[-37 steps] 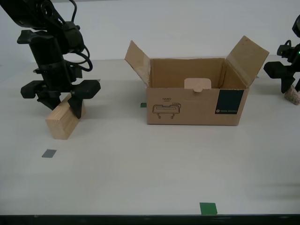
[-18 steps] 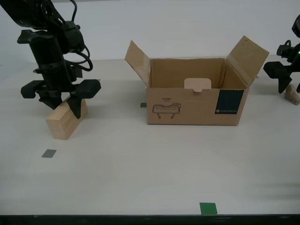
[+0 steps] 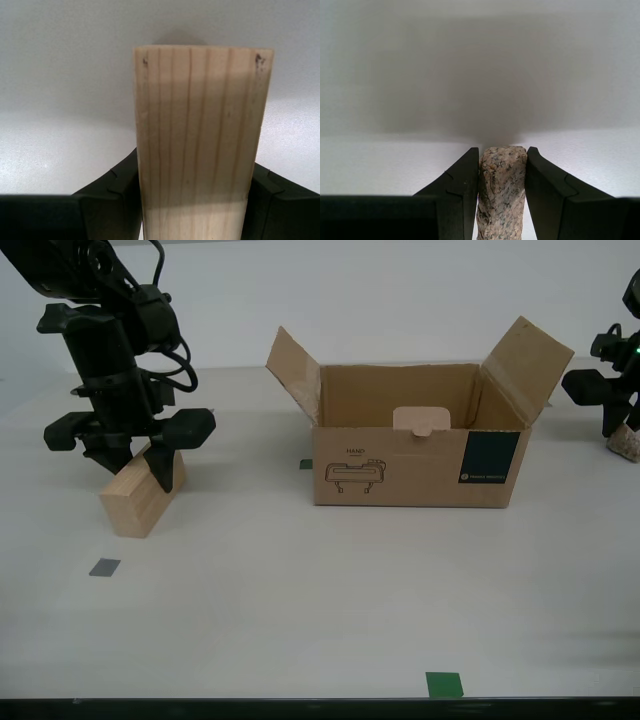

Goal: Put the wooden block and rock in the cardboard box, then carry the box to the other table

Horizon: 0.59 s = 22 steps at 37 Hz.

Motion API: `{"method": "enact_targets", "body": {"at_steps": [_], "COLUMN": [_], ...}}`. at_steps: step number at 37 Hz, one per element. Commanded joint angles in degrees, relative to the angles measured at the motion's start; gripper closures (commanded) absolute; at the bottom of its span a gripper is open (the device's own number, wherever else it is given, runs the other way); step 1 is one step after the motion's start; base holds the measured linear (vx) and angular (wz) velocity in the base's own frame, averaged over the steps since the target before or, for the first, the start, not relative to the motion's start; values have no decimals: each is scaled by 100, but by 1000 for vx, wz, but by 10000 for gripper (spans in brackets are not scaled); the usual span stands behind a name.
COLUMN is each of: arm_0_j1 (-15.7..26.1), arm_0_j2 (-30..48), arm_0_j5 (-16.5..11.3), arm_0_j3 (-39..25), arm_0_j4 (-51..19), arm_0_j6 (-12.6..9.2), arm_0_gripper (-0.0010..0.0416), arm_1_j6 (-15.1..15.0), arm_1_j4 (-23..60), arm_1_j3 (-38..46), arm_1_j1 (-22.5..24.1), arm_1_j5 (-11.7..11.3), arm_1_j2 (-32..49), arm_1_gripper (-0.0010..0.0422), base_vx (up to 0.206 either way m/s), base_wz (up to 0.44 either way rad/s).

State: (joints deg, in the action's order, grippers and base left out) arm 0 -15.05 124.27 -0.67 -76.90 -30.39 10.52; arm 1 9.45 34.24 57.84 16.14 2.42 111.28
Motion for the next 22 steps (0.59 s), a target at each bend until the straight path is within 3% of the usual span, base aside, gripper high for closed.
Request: {"method": "enact_targets", "body": {"at_steps": [1,12,22], "arm_0_j1": [2,7,11], "arm_0_j2": [9,-48,-361], "arm_0_j5": [-96,-96,-96], "arm_0_j3": [4,4,4], "arm_0_j4": [-9,-90,-457], "arm_0_j6": [-39,-129,-138], "arm_0_gripper": [403,407,407], "arm_1_j6": [20,20,15], "arm_1_j4": [-2,177,413], "arm_1_j3": [0,11,201], "arm_1_j1": [4,4,4], "arm_1_j5": [-7,-9,-11], "arm_1_j2": [2,-83,-719], "arm_1_gripper": [413,413,413], "base_vx": [0,0,0], "base_wz": [0,0,0]}}
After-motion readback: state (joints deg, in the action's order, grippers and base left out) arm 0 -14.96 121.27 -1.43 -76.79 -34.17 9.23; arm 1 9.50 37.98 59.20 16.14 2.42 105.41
